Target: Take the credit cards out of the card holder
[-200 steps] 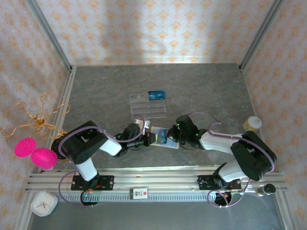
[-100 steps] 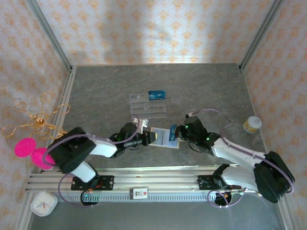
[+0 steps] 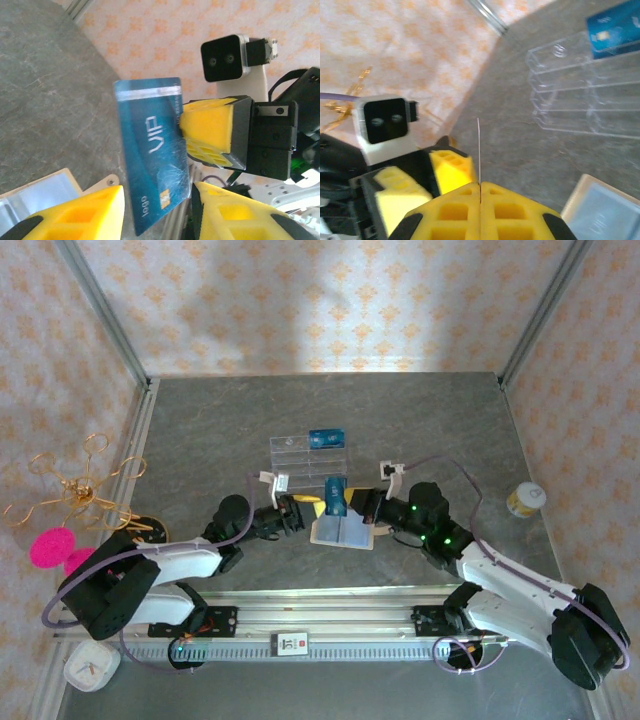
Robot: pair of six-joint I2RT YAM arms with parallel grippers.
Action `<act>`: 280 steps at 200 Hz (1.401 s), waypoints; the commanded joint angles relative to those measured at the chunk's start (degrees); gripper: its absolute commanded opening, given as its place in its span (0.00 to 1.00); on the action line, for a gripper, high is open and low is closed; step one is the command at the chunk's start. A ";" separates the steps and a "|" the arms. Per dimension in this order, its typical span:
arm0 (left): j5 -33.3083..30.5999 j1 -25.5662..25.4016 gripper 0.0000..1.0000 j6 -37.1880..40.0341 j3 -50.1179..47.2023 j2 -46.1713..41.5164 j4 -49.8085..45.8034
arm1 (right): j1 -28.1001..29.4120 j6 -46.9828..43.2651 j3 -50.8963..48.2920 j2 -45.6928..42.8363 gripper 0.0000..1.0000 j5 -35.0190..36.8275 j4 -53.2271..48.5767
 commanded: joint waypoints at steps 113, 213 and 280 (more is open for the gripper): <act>4.66 0.88 0.30 -10.27 -3.05 1.37 20.61 | 3.45 2.95 2.68 1.56 0.00 -1.47 12.17; 0.82 2.02 0.38 -4.07 -4.17 -8.67 8.71 | 4.85 2.31 3.38 -0.52 0.00 0.49 11.04; 2.02 2.02 0.39 -7.10 -4.69 -6.35 17.44 | 7.11 3.33 6.38 3.59 0.00 1.36 16.30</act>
